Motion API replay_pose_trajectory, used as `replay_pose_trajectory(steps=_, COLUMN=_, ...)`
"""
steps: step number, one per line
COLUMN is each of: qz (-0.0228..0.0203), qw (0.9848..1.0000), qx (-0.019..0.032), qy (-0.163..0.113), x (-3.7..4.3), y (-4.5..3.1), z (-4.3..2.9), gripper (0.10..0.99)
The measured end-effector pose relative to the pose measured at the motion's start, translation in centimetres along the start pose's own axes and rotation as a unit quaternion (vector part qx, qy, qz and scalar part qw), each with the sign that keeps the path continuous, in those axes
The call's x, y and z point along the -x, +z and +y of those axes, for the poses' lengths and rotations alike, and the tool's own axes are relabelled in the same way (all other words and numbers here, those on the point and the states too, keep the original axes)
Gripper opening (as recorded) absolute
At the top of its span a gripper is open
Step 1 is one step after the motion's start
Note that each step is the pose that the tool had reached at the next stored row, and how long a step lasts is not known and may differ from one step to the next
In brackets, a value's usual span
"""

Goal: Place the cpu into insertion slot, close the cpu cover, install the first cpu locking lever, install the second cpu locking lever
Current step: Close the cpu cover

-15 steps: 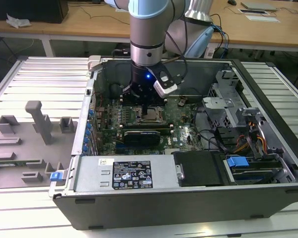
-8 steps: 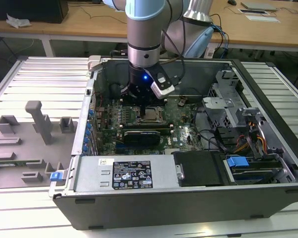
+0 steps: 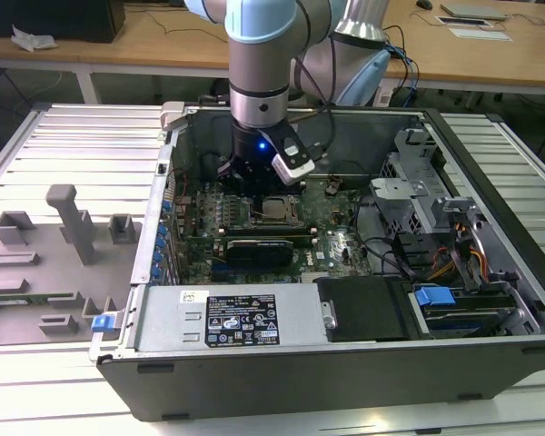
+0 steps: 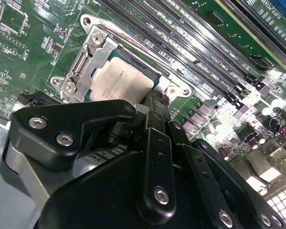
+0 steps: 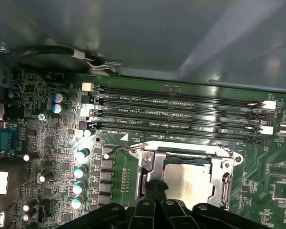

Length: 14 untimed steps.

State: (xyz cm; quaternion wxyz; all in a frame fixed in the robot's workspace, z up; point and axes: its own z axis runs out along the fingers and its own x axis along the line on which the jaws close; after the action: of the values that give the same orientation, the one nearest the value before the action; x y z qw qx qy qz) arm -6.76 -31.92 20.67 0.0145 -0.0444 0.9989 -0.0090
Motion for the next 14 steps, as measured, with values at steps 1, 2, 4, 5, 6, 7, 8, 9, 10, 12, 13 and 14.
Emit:
replay_pose_trajectory(steps=1, qz=-0.0001, qw=1.0000, qx=0.0001, qy=0.000, x=0.00, y=0.03, z=0.00, gripper=0.106)
replay_pose_trajectory(steps=2, qz=-0.0001, qw=1.0000, qx=0.0001, qy=0.000, x=0.00, y=0.07, z=0.01, gripper=0.106)
replay_pose_trajectory(steps=4, qz=-0.0001, qw=1.0000, qx=0.0001, qy=0.000, x=-0.01, y=0.14, z=0.01, gripper=0.106)
replay_pose_trajectory(steps=5, qz=0.0000, qw=1.0000, qx=0.0000, qy=0.000, x=-0.02, y=0.18, z=0.00, gripper=0.106)
replay_pose_trajectory(steps=6, qz=0.0000, qw=1.0000, qx=-0.0001, qy=0.000, x=-0.02, y=0.18, z=0.00, gripper=0.106)
replay_pose_trajectory(steps=7, qz=0.0001, qw=1.0000, qx=-0.0001, qy=0.000, x=-0.02, y=0.18, z=0.01, gripper=0.106)
replay_pose_trajectory(steps=8, qz=0.0000, qw=1.0000, qx=0.0000, qy=0.000, x=-0.02, y=0.19, z=0.01, gripper=0.106)
replay_pose_trajectory(steps=9, qz=0.0000, qw=1.0000, qx=0.0000, qy=0.000, x=-0.02, y=0.19, z=0.01, gripper=0.106)
replay_pose_trajectory(steps=10, qz=-0.0001, qw=1.0000, qx=0.0001, qy=0.000, x=-0.02, y=0.19, z=0.01, gripper=0.106)
replay_pose_trajectory(steps=12, qz=-0.0001, qw=1.0000, qx=0.0002, qy=0.000, x=-0.01, y=0.10, z=0.01, gripper=0.106)
replay_pose_trajectory(steps=13, qz=-0.0001, qw=1.0000, qx=0.0001, qy=0.000, x=-0.01, y=0.02, z=0.01, gripper=0.106)
replay_pose_trajectory(steps=14, qz=-0.0001, qw=1.0000, qx=0.0001, qy=0.000, x=-0.01, y=-0.06, z=0.01, gripper=0.106)
